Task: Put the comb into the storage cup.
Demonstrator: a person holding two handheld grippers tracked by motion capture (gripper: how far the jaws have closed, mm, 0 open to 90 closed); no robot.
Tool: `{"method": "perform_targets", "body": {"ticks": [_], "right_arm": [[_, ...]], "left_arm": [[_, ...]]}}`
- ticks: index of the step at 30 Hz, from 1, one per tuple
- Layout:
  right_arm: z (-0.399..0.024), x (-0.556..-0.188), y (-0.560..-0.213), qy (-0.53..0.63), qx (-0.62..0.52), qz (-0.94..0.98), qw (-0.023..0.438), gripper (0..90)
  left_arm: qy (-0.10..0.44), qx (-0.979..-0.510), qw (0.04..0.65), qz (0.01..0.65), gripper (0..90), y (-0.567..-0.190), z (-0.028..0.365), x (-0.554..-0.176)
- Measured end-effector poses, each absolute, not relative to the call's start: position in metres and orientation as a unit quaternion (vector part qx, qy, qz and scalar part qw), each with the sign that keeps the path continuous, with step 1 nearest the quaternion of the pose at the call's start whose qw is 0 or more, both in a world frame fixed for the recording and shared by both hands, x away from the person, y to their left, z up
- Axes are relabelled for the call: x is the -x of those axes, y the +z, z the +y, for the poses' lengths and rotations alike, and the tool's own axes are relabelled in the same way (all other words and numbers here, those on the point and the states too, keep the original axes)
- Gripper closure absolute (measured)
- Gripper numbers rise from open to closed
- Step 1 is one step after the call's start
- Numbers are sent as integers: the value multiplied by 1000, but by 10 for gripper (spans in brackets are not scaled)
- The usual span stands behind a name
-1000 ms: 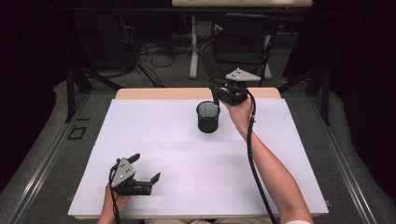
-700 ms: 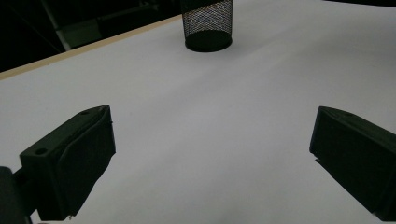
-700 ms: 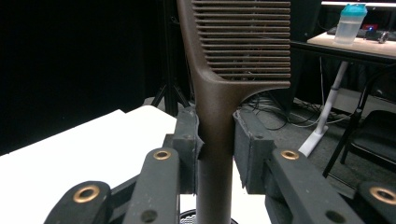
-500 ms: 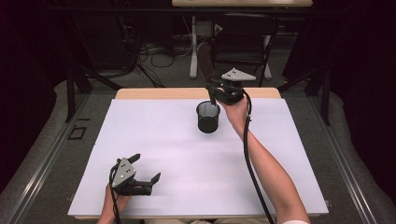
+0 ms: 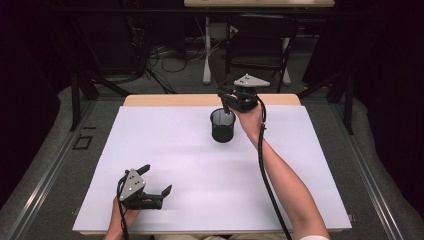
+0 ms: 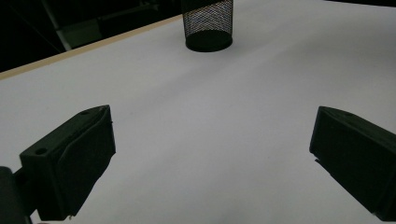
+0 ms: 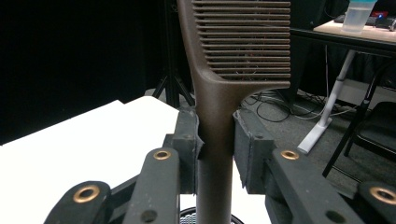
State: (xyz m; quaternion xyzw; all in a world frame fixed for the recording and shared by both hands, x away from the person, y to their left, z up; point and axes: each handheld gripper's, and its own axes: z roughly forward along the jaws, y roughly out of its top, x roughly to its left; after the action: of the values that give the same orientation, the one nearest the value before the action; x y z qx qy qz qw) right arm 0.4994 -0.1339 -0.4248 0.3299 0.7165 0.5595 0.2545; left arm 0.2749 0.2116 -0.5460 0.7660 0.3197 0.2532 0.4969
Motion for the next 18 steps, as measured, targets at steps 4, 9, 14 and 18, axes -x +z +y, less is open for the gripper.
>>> {"method": "perform_targets", "body": {"ticks": [4, 9, 14, 18], "right_arm": [[-133, -501, -427, 558, -330, 718, 254, 725], [-132, -504, -432, 553, -334, 720, 251, 726], [-130, -507, -435, 551, -336, 722, 250, 726], [-129, -507, -437, 549, -339, 723, 247, 726]], "left_arm": [[254, -766, 497, 320, 3, -546, 211, -275], [254, -766, 496, 319, 3, -546, 212, -275], [254, -766, 497, 320, 3, -546, 212, -275], [254, -766, 497, 320, 3, -546, 212, -275]]}}
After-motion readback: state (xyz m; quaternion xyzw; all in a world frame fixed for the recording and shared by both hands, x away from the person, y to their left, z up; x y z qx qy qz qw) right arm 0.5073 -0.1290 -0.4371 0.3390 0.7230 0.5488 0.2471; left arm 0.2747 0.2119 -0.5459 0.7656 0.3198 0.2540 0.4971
